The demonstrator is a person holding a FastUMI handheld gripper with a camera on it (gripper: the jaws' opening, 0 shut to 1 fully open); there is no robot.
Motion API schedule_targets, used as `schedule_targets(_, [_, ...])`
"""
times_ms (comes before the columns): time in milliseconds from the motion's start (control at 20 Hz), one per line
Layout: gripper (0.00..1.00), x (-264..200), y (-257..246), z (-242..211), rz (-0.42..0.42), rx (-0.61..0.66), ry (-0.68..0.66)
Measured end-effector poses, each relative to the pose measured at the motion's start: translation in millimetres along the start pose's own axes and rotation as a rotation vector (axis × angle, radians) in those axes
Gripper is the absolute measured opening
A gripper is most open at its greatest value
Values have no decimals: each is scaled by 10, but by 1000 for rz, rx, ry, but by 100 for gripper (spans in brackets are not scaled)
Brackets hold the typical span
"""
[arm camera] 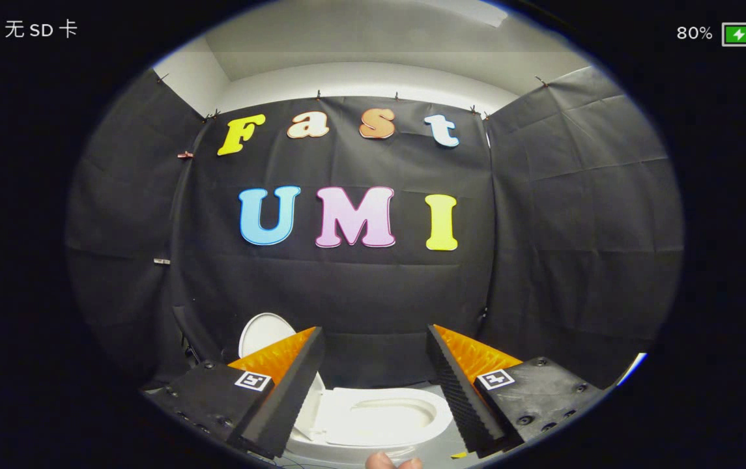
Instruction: Open the toilet lid.
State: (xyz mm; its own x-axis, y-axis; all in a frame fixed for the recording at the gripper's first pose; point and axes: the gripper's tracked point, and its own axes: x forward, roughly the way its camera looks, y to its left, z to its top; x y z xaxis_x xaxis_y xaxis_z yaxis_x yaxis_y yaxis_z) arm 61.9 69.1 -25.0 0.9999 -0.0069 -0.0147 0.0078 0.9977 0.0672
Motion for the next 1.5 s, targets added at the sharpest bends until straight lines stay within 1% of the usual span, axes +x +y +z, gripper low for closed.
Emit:
schedule_targets(250, [99, -265, -219, 66, -38, 0, -26])
schedule_targets(750, [99, -425, -520, 126, -89, 27, -33])
schedule_targets(1500, [99, -403, -395, 99, -70, 12, -32])
